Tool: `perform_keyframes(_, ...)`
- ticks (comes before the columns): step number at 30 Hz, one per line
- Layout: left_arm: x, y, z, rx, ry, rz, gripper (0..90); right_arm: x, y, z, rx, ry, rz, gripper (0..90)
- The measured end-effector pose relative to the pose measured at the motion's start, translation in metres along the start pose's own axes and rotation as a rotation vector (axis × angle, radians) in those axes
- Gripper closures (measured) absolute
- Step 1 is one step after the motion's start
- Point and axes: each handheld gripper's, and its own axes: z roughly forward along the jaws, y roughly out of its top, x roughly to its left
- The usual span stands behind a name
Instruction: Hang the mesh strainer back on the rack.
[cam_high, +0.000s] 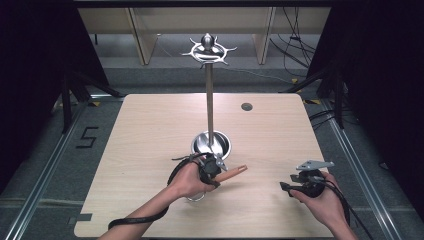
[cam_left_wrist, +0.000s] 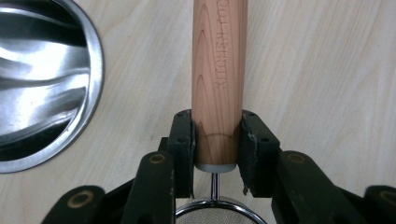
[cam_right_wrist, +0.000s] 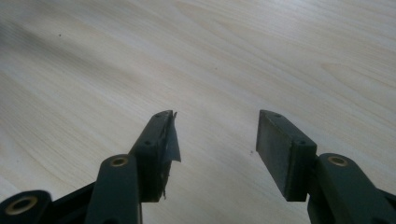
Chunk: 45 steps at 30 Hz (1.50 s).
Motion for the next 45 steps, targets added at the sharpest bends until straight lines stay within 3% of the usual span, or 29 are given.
perform_keyframes(1,0.001,-0.001,-0.002,-0.008,0.006,0.006,68.2,-0.001,0.0,0.001,-0.009,-0.005,-0.019,47.4)
perform_keyframes(5,0.003,-0.006,-0.011,-0.056,0.011,-0.009,68.2,-0.001,-0.001,0.001,-0.008,-0.009,-0.02,47.4)
perform_keyframes(8,-0.001,-0.01,-0.013,-0.147,0.008,-0.088,68.2,-0.001,-0.001,0.001,-0.008,-0.008,-0.023,47.4)
perform_keyframes(12,-0.001,-0.014,-0.023,-0.182,0.034,-0.079,68.2,-0.001,0.0,0.0,0.002,-0.005,-0.022,47.4)
perform_keyframes(13,-0.004,-0.016,-0.024,-0.215,0.037,-0.12,68.2,-0.001,0.0,0.0,0.002,-0.006,-0.023,47.4)
perform_keyframes(14,-0.003,-0.017,-0.024,-0.239,0.035,-0.115,68.2,-0.001,0.0,-0.001,0.012,-0.002,0.002,47.4)
perform_keyframes(18,-0.004,-0.022,-0.031,-0.287,0.05,-0.139,68.2,-0.001,-0.001,0.001,-0.016,-0.012,-0.015,47.3)
perform_keyframes(19,-0.003,-0.023,-0.033,-0.3,0.053,-0.126,68.2,-0.001,0.0,-0.001,-0.001,-0.006,-0.011,47.3)
perform_keyframes(20,-0.006,-0.024,-0.033,-0.333,0.046,-0.169,68.2,-0.001,0.0,-0.001,0.005,-0.001,-0.012,47.3)
perform_keyframes(22,-0.005,-0.026,-0.036,-0.339,0.062,-0.164,68.3,0.0,0.0,-0.001,0.003,-0.003,-0.002,47.3)
perform_keyframes(23,-0.005,-0.027,-0.039,-0.346,0.065,-0.171,68.3,-0.001,0.0,0.0,0.0,-0.004,-0.019,47.3)
perform_keyframes(24,-0.005,-0.027,-0.039,-0.352,0.064,-0.184,68.2,-0.001,0.0,-0.001,0.002,-0.004,-0.006,47.3)
perform_keyframes(25,-0.004,-0.028,-0.041,-0.365,0.065,-0.183,68.3,0.0,0.001,-0.001,0.008,0.0,0.002,47.3)
perform_keyframes(26,-0.006,-0.028,-0.041,-0.388,0.055,-0.216,68.2,-0.001,0.0,-0.001,0.003,-0.004,-0.011,47.3)
perform_keyframes(28,-0.005,-0.029,-0.044,-0.399,0.069,-0.209,68.3,0.0,0.0,-0.001,0.004,-0.003,0.002,47.3)
perform_keyframes(30,-0.007,-0.029,-0.046,-0.431,0.08,-0.232,68.3,0.0,0.0,-0.001,0.004,-0.004,-0.002,47.3)
perform_keyframes(33,-0.008,-0.028,-0.051,-0.463,0.096,-0.235,68.2,-0.001,0.0,-0.001,0.002,-0.005,-0.012,47.3)
perform_keyframes(35,-0.009,-0.027,-0.055,-0.513,0.109,-0.258,68.2,-0.001,0.0,-0.001,0.0,-0.005,-0.011,47.3)
perform_keyframes(37,-0.009,-0.027,-0.058,-0.513,0.117,-0.247,68.3,-0.001,0.0,-0.001,0.0,-0.005,-0.014,47.3)
perform_keyframes(38,-0.011,-0.026,-0.057,-0.554,0.118,-0.279,68.3,-0.001,0.0,0.0,-0.001,-0.006,-0.013,47.3)
perform_keyframes(45,-0.013,-0.025,-0.061,-0.609,0.147,-0.298,68.3,0.0,0.0,0.0,0.001,-0.005,-0.019,47.3)
